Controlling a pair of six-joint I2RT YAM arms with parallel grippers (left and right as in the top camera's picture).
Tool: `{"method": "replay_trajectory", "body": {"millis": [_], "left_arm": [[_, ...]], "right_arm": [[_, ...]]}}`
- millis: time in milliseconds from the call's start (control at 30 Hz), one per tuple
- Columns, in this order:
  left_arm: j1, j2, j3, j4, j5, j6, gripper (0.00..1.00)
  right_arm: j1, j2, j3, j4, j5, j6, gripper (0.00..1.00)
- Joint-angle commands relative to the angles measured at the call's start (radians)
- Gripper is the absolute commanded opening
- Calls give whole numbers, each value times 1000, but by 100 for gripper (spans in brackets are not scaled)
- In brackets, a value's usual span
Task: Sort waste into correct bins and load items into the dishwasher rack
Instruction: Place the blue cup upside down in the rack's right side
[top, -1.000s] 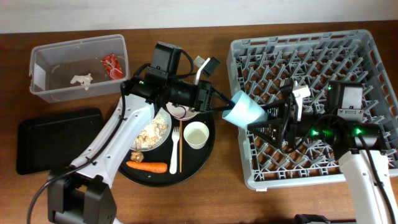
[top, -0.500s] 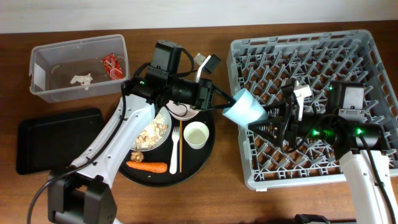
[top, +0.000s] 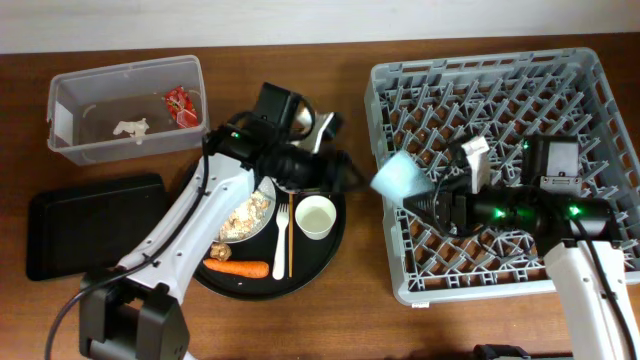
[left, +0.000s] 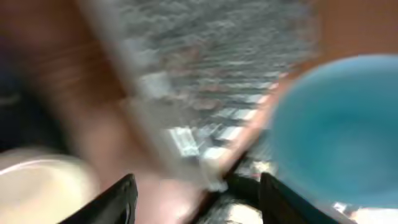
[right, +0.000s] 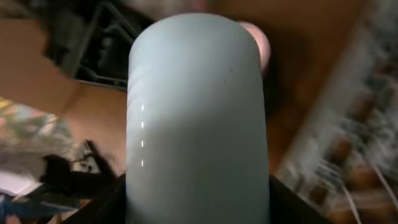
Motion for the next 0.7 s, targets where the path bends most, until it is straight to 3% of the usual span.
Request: {"method": "replay_trajectory", "body": {"millis": [0,133,300,433,667], "left_arm": [[33,3,3,-109,-462,57,67],[89,-24,3,-194,-691,19,69],[153,-104,3,-252,-901,0,70],[188,-164,3,-270,-914,0,70],[193,-190,3,-293,-914,1,70]], "right_arm": [[2,1,97,-81,312,120,41],[1,1,246,-231,540,235,42],[-63,51,430,-390,633,278,41],[-197,154,552,-503,632,286,35],[-421,388,680,-587,718,300,37]]}}
